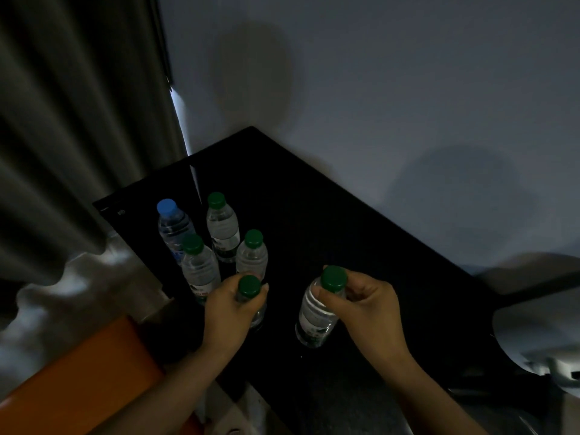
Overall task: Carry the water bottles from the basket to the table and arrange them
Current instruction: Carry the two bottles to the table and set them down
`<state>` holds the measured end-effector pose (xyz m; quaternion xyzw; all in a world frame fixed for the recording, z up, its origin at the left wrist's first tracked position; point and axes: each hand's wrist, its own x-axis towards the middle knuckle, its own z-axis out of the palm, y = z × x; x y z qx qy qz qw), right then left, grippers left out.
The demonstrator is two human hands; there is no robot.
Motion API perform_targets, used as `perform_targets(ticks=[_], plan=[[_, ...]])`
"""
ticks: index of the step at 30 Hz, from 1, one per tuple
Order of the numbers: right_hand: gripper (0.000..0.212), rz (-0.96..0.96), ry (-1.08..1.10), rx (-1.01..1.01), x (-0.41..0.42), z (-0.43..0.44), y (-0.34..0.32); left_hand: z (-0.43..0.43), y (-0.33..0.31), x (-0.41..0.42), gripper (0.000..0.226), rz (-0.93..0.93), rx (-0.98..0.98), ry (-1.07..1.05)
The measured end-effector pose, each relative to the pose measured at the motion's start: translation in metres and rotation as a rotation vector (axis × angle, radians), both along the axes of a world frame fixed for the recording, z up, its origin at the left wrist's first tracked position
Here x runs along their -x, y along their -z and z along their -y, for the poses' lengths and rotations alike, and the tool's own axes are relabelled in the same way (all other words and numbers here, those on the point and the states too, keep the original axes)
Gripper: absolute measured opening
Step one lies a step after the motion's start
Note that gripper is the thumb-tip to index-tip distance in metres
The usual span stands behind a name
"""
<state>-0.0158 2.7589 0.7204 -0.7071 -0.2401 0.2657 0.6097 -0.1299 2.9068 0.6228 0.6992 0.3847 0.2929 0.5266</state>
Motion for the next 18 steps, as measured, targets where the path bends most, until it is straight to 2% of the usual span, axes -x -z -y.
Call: perform_targets(ticks=[3,6,9,12,18], plan=[[0.020,0.054,-0.003,0.016,-0.004,-0.004,0.011,-0.002,0.003,0.000,0.011,0.007,0.016,0.012],[0.022,0.136,0.008,0.075,-0.010,-0.013,0.026,-0.004,0.005,0.001,0.008,0.002,0.002,0.043],[0.023,0.139,0.021,0.097,-0.014,-0.025,0.039,-0.004,0.009,0.004,0.014,0.003,-0.010,0.038],[0.018,0.132,0.019,0.112,-0.019,-0.039,0.052,-0.004,0.013,0.005,0.020,0.017,0.022,0.023],[0.014,0.166,-0.021,0.136,-0.024,-0.063,0.072,-0.005,0.012,0.003,0.015,0.024,0.007,0.036]])
